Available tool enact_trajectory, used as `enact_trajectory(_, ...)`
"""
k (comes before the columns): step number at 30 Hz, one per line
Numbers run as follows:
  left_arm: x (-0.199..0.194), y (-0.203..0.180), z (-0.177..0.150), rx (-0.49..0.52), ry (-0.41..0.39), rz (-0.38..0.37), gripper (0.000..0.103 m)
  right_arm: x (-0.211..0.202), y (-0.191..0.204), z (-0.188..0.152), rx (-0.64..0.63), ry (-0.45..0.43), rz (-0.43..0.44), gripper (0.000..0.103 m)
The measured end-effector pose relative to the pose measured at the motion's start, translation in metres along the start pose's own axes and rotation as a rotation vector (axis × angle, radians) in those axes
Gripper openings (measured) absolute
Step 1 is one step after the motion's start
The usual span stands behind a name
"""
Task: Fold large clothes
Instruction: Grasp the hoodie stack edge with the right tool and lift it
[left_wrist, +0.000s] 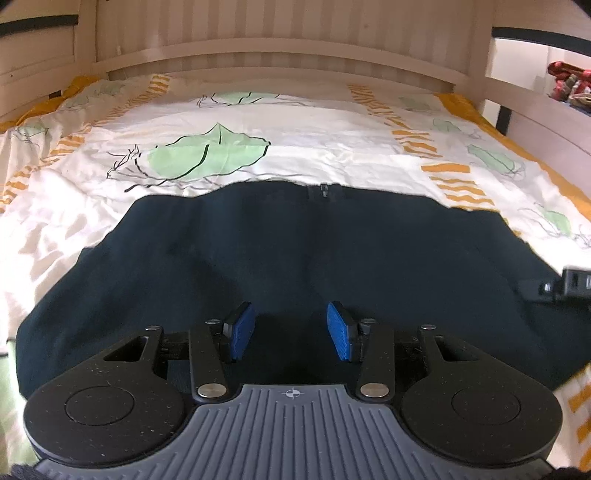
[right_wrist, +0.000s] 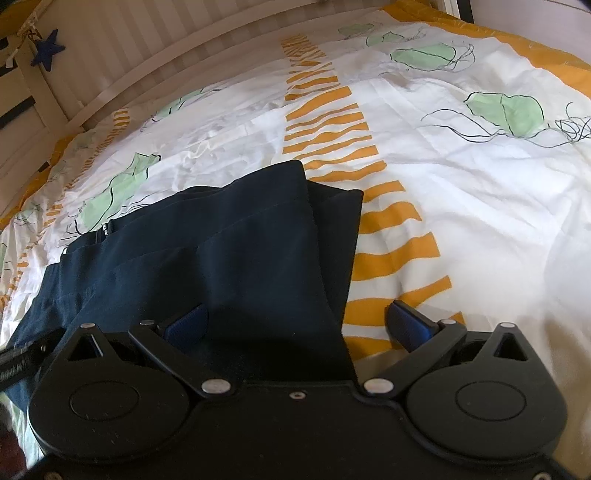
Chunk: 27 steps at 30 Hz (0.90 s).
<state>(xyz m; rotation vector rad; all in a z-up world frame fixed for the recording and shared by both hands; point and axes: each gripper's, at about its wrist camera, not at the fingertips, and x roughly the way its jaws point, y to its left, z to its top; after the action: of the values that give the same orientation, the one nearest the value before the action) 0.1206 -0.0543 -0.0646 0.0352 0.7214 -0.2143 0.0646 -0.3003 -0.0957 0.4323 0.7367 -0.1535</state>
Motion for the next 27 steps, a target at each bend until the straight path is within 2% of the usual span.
enact_trajectory(10,0.006,-0.003,-0.010,0.020,-0.026,0.010,0.042,-0.005,-0.010,0.001,0.118,0.071,0.160,0.103)
enact_trajectory(12,0.005,-0.003,-0.011,0.019,-0.029,0.011,0.042,-0.006,-0.012,0.000,0.139,0.081,0.197,0.094)
enact_trajectory(13,0.005,-0.004,-0.011,0.018,-0.030,0.012,0.042,-0.007,-0.012,0.000,0.144,0.086,0.215,0.075)
enact_trajectory(14,0.005,-0.004,-0.012,0.020,-0.031,0.013,0.042,-0.006,-0.013,0.000,0.154,0.095,0.221,0.065)
enact_trajectory(15,0.004,-0.004,-0.013,0.022,-0.032,0.015,0.042,-0.006,-0.014,-0.001,0.163,0.096,0.215,0.063)
enact_trajectory(20,0.004,-0.006,-0.012,0.029,-0.031,0.021,0.042,-0.010,-0.025,-0.001,0.243,0.082,0.278,0.036)
enact_trajectory(27,0.001,-0.006,-0.009,0.035,-0.021,0.025,0.042,-0.015,-0.026,0.001,0.271,0.060,0.333,0.030)
